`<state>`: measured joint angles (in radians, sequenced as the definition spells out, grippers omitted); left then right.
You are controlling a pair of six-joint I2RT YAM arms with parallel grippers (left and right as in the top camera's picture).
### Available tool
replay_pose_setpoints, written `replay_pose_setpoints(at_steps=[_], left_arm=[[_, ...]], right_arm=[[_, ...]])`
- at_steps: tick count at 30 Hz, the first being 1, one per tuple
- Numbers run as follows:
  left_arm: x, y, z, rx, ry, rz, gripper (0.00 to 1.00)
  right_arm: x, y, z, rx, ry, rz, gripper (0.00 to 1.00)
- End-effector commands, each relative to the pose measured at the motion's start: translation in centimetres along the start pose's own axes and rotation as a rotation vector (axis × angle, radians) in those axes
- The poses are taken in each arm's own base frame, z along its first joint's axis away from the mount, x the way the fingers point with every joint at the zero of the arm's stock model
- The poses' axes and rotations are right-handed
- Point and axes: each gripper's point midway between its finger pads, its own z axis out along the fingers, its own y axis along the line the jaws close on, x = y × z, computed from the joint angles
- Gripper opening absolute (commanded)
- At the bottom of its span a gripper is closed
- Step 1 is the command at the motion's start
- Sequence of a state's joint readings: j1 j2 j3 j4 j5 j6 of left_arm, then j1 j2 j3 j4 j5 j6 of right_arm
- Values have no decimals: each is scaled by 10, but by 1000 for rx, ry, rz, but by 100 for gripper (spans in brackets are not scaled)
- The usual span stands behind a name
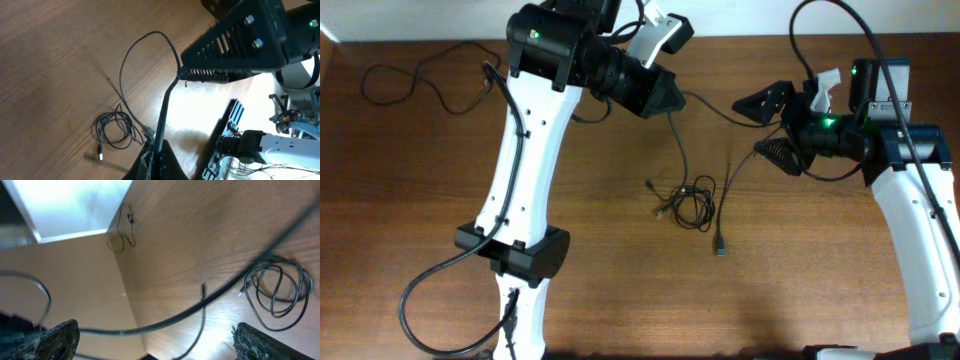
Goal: Untangle cables
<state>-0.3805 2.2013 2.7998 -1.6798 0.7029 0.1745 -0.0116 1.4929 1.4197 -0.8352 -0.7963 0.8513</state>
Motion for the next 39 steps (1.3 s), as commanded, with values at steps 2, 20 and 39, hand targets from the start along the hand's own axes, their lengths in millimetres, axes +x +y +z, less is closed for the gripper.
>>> replay_pose_setpoints(at_steps=[2,20,39], left_arm=[[-5,-14,-6,56,-29,-15,0],[-4,-39,0,154,-14,-49,0],[0,-21,2,48,1,-51,0]], right_arm=[[-6,2,-6,10,-53,227,99],[-28,9,3,19,-213,371,53],[-35,-10,-1,98,-285,398,4]])
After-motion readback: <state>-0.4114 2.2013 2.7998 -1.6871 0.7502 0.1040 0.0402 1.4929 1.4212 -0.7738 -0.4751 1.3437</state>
